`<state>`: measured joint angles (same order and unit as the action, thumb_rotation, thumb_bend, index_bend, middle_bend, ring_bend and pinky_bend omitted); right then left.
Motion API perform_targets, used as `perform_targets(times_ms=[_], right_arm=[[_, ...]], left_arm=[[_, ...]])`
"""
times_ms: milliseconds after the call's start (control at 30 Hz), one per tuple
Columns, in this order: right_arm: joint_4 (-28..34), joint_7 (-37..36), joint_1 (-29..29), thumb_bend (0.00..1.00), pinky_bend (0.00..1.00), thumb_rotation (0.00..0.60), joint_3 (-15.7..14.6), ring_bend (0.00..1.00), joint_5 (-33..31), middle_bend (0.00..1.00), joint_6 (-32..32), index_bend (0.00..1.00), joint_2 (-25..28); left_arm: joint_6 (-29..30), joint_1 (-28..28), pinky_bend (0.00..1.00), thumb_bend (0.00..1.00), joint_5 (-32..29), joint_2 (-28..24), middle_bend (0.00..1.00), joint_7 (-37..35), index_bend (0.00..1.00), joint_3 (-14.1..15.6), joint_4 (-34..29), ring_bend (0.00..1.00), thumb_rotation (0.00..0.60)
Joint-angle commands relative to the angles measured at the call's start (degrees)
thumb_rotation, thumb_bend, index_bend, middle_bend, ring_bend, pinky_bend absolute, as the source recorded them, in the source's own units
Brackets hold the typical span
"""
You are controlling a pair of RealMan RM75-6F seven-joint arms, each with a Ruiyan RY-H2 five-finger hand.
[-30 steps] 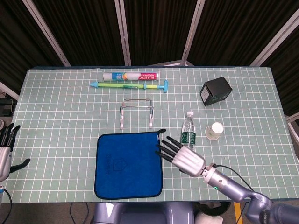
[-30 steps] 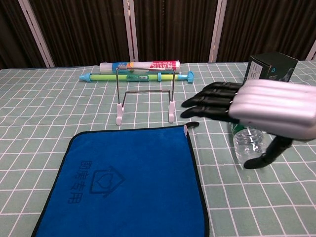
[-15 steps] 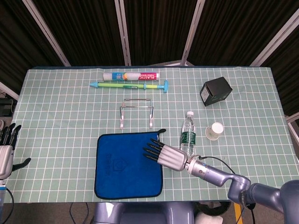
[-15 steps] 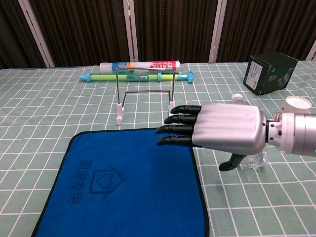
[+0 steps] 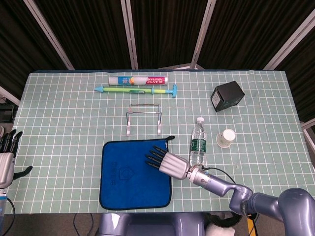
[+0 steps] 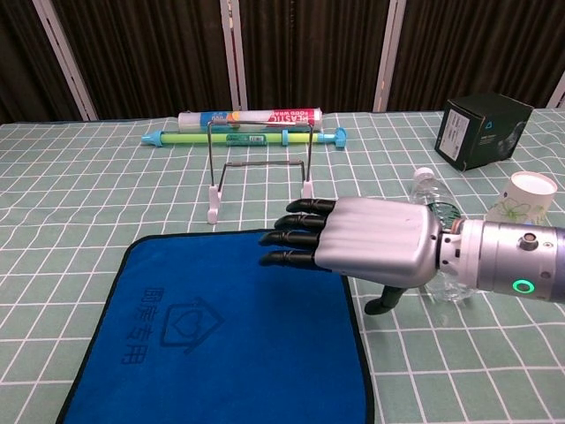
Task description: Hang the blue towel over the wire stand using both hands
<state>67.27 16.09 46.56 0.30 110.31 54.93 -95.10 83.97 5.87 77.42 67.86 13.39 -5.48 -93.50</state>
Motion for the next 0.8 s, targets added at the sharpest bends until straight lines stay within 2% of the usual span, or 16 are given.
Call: perform_targets(times_ms=[33, 267, 633, 800], right_arm=[[-0.3, -0.1, 0.5, 0.0, 0.0, 0.6, -0.2, 0.0, -0.7, 0.0, -0.2, 0.02, -1.0], [-1.1, 0.7, 1.4, 0.0, 0.0, 0.6, -1.0, 0.0, -1.6, 0.0, -0.4, 0.02, -3.0], [-1.7, 0.9, 2.3, 0.0, 0.0, 0.6, -0.5, 0.0, -3.0, 0.0, 1.4, 0.02, -4.6], [-1.6, -0.1, 2.8, 0.01, 0.0, 0.6, -0.8, 0.0, -3.5, 0.0, 1.8, 0.07, -4.6]], left_arm=[[-0.1, 0.1, 0.0, 0.0, -0.3, 0.1, 0.0, 0.3, 0.0, -0.1, 0.1, 0.0, 0.6], [-0.3, 0.1, 0.0, 0.0, -1.0, 0.0, 0.0, -0.3, 0.0, -0.4, 0.3, 0.0, 0.6], [-0.4, 0.2, 0.0, 0.0, -1.0, 0.0, 0.0, -0.3, 0.0, -0.4, 0.4, 0.0, 0.6], [-0.5, 0.3, 0.0, 0.0, -1.0, -0.1, 0.0, -0.2, 0.0, -0.3, 0.2, 0.0, 0.6]])
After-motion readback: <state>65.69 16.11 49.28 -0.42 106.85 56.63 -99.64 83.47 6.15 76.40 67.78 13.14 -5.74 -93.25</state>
